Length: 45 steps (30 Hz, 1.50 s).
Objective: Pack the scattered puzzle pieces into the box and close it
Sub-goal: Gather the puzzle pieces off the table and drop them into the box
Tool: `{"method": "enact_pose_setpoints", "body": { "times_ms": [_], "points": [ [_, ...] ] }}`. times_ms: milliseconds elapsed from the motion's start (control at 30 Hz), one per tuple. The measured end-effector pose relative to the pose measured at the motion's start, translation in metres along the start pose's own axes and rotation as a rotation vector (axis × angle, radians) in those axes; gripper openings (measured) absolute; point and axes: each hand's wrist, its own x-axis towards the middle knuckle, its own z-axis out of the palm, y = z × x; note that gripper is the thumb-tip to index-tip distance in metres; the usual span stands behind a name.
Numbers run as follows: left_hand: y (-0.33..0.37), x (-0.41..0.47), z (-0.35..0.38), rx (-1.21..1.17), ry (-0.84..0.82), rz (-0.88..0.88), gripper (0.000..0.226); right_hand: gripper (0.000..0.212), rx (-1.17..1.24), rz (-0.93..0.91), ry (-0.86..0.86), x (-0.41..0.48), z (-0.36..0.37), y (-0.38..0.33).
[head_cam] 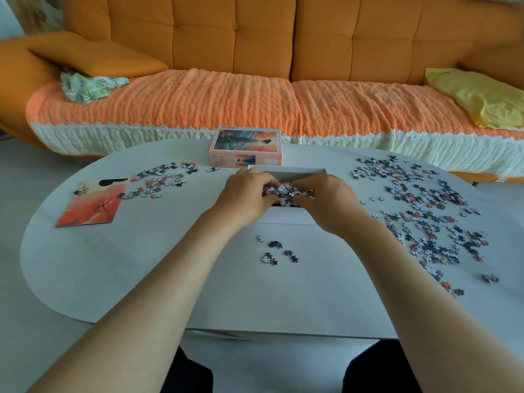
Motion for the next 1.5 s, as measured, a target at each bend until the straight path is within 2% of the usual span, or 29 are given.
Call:
{"method": "enact_pose_setpoints", "body": {
  "times_ms": [100,200,267,367,433,533,600,700,833,1033,1200,1367,1500],
  "points": [
    [-0.004,-0.003,-0.004,0.059,0.138,0.100,0.019,0.016,0.044,-0.090,0.108,-0.006,-0.008,-0.003],
    [-0.002,-0.015,-0.012,-0.002,0.242,0.204,0.016,0.011,0.083,-0.176,-0.005,-0.019,-0.015,-0.010],
    [0.001,-0.028,-0.016,-0.080,0.173,0.217,0.014,0.011,0.063,-0.180,-0.181,-0.028,-0.016,-0.012],
    [0.000,-0.048,-0.016,-0.104,0.014,0.199,0.015,0.022,-0.017,-0.126,-0.427,-0.038,-0.012,-0.011],
    [-0.005,-0.059,-0.011,-0.066,-0.071,0.171,0.015,0.027,-0.021,-0.080,-0.496,-0.043,-0.007,-0.010],
    [-0.016,-0.070,-0.001,0.035,-0.155,0.127,0.025,0.027,0.008,-0.016,-0.444,-0.048,-0.002,-0.010],
    [-0.023,-0.074,0.006,0.058,-0.123,0.126,0.029,0.023,0.027,0.008,-0.413,-0.050,0.002,-0.011],
    [-0.024,-0.074,0.011,0.021,-0.070,0.117,0.018,0.015,0.047,0.031,-0.396,-0.052,0.004,-0.014],
    [-0.018,-0.072,0.006,-0.017,-0.099,0.064,0.005,0.006,0.067,0.077,-0.398,-0.053,0.005,-0.018],
    [-0.014,-0.078,-0.002,-0.123,-0.207,-0.034,0.009,0.008,0.054,0.020,-0.351,-0.050,0.003,-0.015],
    [-0.007,-0.080,-0.003,-0.070,-0.354,0.063,0.023,0.016,0.004,-0.051,-0.299,-0.047,0.003,-0.014],
    [-0.003,-0.079,-0.006,-0.079,-0.377,0.073,0.014,0.015,-0.025,-0.108,-0.189,-0.043,0.005,-0.015],
    [-0.004,-0.079,-0.007,-0.162,-0.412,-0.007,0.007,0.009,0.095,-0.158,0.111,-0.033,-0.001,-0.015]
  ]
}}
